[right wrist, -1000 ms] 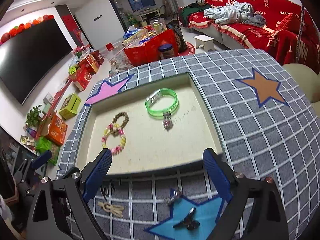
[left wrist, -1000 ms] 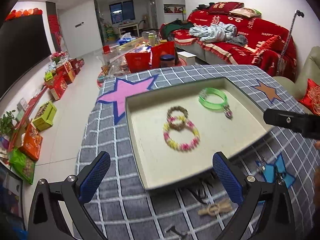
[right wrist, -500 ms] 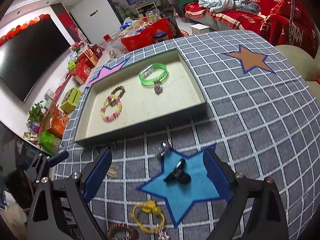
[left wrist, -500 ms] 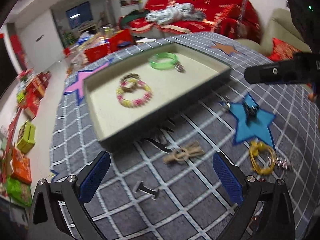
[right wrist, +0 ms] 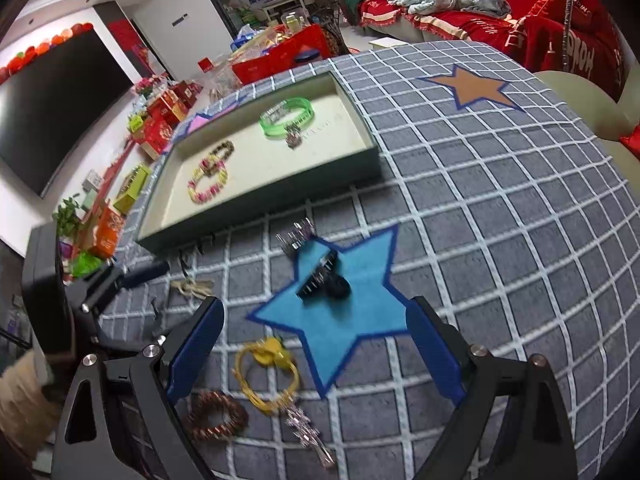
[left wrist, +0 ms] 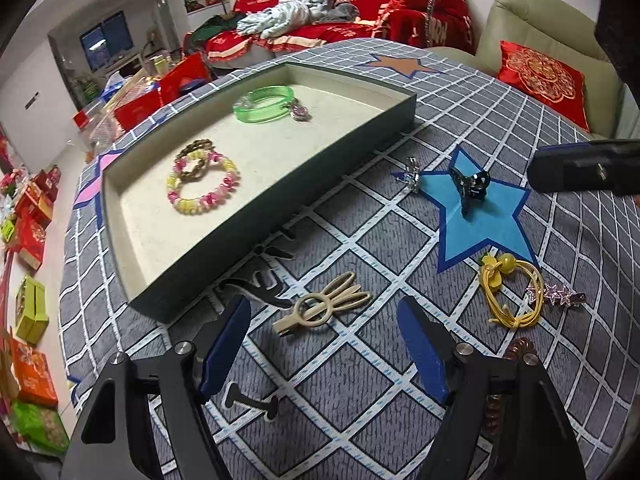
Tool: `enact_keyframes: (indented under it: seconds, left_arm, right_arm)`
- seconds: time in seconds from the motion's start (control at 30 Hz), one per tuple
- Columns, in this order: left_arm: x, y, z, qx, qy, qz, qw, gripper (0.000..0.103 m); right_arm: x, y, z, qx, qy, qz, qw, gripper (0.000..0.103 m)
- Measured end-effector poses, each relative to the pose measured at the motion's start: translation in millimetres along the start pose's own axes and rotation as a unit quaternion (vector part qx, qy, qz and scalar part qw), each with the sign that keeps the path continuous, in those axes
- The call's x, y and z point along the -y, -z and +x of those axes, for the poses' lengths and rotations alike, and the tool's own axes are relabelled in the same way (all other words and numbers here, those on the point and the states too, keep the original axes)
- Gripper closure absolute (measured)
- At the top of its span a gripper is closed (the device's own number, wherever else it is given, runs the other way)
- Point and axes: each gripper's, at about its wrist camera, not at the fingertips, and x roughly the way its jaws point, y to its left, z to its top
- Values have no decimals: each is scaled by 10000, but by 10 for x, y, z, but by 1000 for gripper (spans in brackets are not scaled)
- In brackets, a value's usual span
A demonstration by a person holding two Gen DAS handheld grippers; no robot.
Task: Organize jewelry
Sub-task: 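Grasp the cream bunny hair clip with the left tool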
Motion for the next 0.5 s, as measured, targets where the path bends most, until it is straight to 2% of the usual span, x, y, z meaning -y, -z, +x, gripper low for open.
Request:
enact_keyframes:
  seconds: [0.03, 0.07, 0.13, 0.2, 0.3, 0.37, 0.43, 0.47, 0.5]
  left_arm:
    - [5, -1, 6, -4, 11, 18, 10000, 12]
    - [8, -6, 14, -10, 33, 33, 10000, 19]
    - [12, -22, 39, -80, 123, 44, 9999, 24]
    - [1, -40, 48, -79, 178, 10, 9998, 25]
    - [-11, -54, 59, -96, 345, -44, 9993, 37]
    - [9, -52, 55, -91, 416, -34, 9991, 51]
    - [34, -45, 50, -83, 393, -14, 9992, 57]
    - [49, -37, 44, -76, 387, -17, 9992, 64]
    - [61, -27, 35, -73, 390, -51, 9992, 65]
  right_arm:
    - [10, 32, 5, -23, 55, -12, 10000, 9]
    - [20, 54, 13, -43, 84, -11, 10000, 9]
    - [44, 93, 36, -78, 134, 29, 9999, 9]
    - [61, 109, 65, -102, 149, 83, 9998, 9]
    - [49, 96, 117, -112, 189, 82, 9997, 9]
    - [29, 68, 158, -109, 240, 58, 9996, 9]
    - [6, 29, 211, -102, 303, 43, 9995, 9]
    - [-4, 19, 232, -99, 327, 34, 9994, 10]
    - [-16, 6, 257, -104, 352, 23, 9993, 12]
